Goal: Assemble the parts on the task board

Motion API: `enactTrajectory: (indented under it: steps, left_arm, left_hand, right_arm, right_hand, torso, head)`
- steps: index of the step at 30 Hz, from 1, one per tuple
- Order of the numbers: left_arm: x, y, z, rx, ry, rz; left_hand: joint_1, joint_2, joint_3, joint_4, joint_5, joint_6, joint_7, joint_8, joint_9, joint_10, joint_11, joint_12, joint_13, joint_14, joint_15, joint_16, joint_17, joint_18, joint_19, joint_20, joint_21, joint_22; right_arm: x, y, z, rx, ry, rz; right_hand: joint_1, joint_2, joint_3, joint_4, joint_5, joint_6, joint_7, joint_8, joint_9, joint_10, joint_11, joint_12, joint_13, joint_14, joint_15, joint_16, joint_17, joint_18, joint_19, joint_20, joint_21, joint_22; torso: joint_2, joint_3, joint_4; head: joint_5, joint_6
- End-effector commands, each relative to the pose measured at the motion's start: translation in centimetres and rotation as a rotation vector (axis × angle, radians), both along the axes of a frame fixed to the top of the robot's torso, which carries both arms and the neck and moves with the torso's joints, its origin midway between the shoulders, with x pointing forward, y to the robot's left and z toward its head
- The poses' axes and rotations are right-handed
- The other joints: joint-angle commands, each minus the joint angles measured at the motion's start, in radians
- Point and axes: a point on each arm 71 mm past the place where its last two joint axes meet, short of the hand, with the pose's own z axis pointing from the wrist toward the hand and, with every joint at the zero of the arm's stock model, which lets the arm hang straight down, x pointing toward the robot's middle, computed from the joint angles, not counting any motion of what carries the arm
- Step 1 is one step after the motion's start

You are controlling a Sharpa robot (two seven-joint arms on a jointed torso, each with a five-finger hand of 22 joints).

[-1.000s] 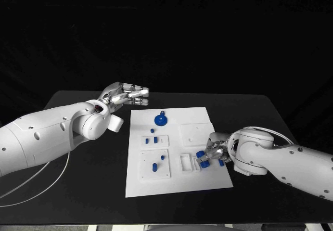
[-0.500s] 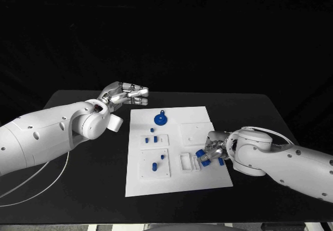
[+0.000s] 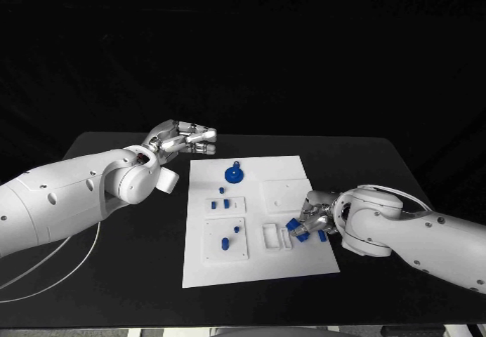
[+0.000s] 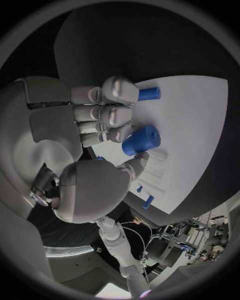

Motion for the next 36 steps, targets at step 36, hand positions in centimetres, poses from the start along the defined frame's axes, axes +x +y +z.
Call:
enactTrajectory:
  steps: [36]
  left_arm:
    - [-0.1, -0.4, 0.0, -0.001, 0.003, -0.025]
  left_hand:
    - [-0.005, 0.01, 0.001, -0.006, 0.0, -0.003, 0.004, 0.005, 0.0, 0.004, 0.002, -0.003, 0.0, -0.011, 0.0, -0.004, 0.0, -0.017, 0.004, 0.001, 0.002, -0.001]
  right_arm:
    - [-1.2, 2.6, 2.1, 0.145, 0.026, -0.015]
  right_hand:
    - [-0.003, 0.019, 0.015, -0.038, -0.011, 0.027, -0.006, 0.001, -0.158, -0.007, -0.015, -0.007, -0.003, 0.002, -0.008, -0.007, -0.004, -0.001, 0.006, -0.007, 0.0, 0.115]
  torso:
    - [-0.001, -0.002, 0.0005]
  head:
    - [-0.002, -0.007]
